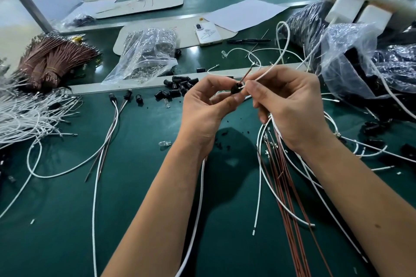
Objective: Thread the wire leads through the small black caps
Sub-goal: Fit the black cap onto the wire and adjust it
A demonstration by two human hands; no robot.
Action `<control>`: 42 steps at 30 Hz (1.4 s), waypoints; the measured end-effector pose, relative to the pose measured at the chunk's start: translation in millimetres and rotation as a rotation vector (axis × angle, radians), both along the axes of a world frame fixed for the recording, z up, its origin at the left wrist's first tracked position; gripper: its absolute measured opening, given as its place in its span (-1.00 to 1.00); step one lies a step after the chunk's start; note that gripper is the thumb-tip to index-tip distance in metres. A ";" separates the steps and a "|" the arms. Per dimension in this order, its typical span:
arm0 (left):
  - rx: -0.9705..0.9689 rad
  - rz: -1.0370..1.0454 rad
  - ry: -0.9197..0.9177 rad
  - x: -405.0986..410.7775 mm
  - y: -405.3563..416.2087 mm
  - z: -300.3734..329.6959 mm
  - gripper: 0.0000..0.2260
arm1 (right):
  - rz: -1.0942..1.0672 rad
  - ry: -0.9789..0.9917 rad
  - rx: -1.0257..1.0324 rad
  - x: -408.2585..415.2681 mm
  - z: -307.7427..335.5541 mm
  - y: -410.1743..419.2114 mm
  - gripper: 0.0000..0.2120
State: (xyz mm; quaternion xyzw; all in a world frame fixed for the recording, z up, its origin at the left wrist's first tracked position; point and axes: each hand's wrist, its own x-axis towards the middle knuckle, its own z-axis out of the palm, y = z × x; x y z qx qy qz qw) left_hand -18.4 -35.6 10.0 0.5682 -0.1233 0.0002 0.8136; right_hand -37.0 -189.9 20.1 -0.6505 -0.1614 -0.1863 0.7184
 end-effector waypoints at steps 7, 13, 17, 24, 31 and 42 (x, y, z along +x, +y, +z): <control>-0.015 0.020 -0.004 0.9 0.0 -0.5 -0.77 | -0.072 0.009 0.041 1.0 -1.6 0.7 -0.92; 0.045 0.060 -0.009 1.0 -1.6 0.3 -0.74 | -0.031 0.105 0.073 0.0 -0.4 2.2 -0.90; 0.080 0.081 -0.029 -0.7 -1.9 1.9 -0.73 | -0.018 0.167 0.104 -0.2 -0.8 3.0 -0.88; 0.139 0.158 -0.088 -1.2 -3.3 1.6 -0.71 | -0.090 0.150 0.005 3.0 -3.9 1.5 -0.87; 0.173 0.213 -0.116 1.8 -2.4 -1.3 -0.71 | -0.168 0.142 -0.038 4.3 -11.0 6.3 -0.89; 0.177 0.212 -0.064 1.9 -1.3 -2.8 -0.71 | -0.256 0.147 -0.152 4.9 -13.2 5.8 -0.71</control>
